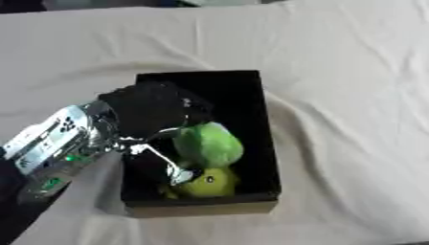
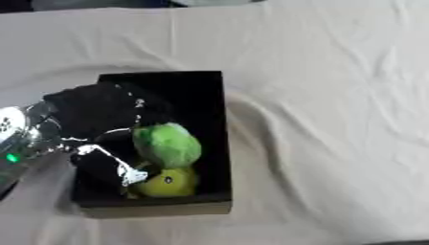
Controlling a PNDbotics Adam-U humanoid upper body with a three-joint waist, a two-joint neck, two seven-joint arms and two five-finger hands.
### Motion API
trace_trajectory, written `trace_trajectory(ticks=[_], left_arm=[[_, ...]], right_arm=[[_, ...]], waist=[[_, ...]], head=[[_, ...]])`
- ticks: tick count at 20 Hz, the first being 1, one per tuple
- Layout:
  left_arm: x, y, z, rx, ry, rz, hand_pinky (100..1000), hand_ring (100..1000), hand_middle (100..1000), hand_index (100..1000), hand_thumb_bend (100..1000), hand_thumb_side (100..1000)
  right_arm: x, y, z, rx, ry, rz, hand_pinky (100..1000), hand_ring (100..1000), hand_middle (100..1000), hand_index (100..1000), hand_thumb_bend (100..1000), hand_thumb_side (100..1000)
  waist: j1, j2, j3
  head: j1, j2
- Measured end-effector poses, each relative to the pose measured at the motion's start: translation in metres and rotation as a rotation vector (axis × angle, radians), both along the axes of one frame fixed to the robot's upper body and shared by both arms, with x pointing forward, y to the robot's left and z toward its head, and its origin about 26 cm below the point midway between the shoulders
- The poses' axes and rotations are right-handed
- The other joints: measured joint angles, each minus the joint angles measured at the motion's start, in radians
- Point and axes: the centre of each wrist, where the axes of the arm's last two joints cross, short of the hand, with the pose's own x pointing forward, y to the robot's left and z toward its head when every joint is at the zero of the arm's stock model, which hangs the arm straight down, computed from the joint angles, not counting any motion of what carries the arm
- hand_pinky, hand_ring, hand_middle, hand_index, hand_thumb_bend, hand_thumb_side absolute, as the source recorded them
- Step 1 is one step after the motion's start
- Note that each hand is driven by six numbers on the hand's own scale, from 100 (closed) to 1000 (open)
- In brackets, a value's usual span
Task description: Pick up objects on the table and place them in the box.
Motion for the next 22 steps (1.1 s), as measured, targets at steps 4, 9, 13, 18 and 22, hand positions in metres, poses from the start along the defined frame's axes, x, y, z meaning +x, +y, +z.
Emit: trace_trajectory(ticks=[4, 9, 13, 18, 22], left_arm=[[-0.003, 0.001, 0.007, -0.01, -0.033, -0.003, 844, 916, 886, 925, 759, 792], [-0.014, 0.005, 0.021, -0.09, -0.104, -0.023, 820, 896, 865, 906, 554, 833], [-0.02, 0.016, 0.038, -0.261, -0.179, -0.045, 784, 875, 841, 880, 364, 928], [-0.016, 0.043, 0.056, -0.637, -0.267, -0.078, 734, 853, 814, 849, 293, 852], [-0.013, 0.07, 0.066, -0.891, -0.346, -0.1, 713, 839, 800, 831, 255, 848]], right_arm=[[0.0, 0.0, 0.0, 0.001, -0.001, -0.002, 822, 775, 670, 809, 100, 1000], [0.0, -0.001, 0.001, 0.004, -0.003, -0.005, 822, 774, 671, 809, 100, 1000], [0.0, -0.001, 0.001, 0.006, -0.009, -0.004, 822, 775, 672, 809, 100, 1000], [-0.001, -0.002, 0.002, 0.009, -0.022, -0.004, 822, 775, 673, 809, 100, 1000], [-0.001, -0.002, 0.002, 0.009, -0.029, -0.001, 821, 776, 675, 810, 100, 1000]], waist=[[0.0, 0.0, 0.0], [0.002, 0.0, 0.002], [0.002, -0.002, 0.006], [0.001, -0.002, 0.015], [-0.001, -0.002, 0.022]], head=[[0.0, 0.0], [-0.002, 0.0], [-0.008, 0.0], [-0.02, 0.0], [-0.029, 0.0]])
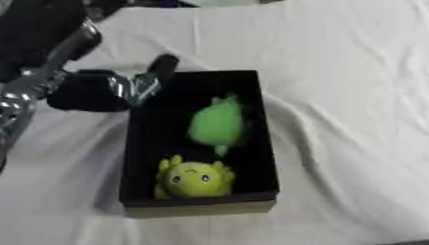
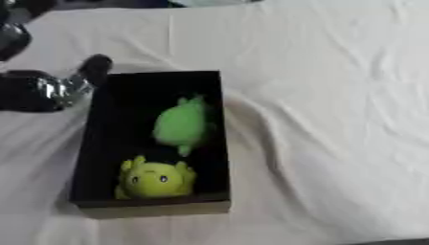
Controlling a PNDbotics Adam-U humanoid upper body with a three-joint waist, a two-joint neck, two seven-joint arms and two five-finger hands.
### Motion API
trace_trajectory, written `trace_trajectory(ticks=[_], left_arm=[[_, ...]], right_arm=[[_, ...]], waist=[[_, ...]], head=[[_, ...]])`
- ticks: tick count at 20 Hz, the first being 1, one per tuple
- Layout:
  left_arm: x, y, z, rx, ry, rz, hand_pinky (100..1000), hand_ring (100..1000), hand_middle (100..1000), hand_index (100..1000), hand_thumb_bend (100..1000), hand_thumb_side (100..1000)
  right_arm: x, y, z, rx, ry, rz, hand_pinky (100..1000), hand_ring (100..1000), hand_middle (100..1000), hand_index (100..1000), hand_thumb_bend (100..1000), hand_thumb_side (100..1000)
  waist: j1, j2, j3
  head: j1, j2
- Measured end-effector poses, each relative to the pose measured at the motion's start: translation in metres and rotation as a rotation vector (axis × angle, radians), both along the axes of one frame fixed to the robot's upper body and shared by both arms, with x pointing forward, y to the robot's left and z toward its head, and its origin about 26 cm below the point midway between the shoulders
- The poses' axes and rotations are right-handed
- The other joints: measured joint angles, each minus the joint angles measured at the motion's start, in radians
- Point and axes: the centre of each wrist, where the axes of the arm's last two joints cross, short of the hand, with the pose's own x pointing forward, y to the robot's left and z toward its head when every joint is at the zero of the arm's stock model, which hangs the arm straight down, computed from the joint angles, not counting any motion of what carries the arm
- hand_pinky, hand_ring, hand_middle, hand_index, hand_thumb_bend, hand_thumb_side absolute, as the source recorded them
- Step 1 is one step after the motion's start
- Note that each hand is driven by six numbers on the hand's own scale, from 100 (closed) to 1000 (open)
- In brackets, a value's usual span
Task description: Pick up objects on the table and place them in the box.
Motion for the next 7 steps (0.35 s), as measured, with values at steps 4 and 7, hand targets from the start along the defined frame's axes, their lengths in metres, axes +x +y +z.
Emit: trace_trajectory(ticks=[4, 7], left_arm=[[0.001, 0.032, -0.005, -0.233, -0.058, -0.012, 722, 840, 800, 833, 184, 915], [0.0, 0.054, -0.014, -0.442, -0.109, -0.033, 717, 843, 801, 837, 254, 903]], right_arm=[[0.0, 0.0, 0.0, -0.001, -0.024, 0.013, 823, 781, 682, 817, 100, 1000], [0.0, 0.0, 0.0, -0.006, -0.054, 0.033, 825, 785, 690, 821, 100, 1000]], waist=[[0.0, 0.0, 0.004], [-0.003, 0.0, 0.007]], head=[[-0.007, 0.0], [-0.012, 0.0]])
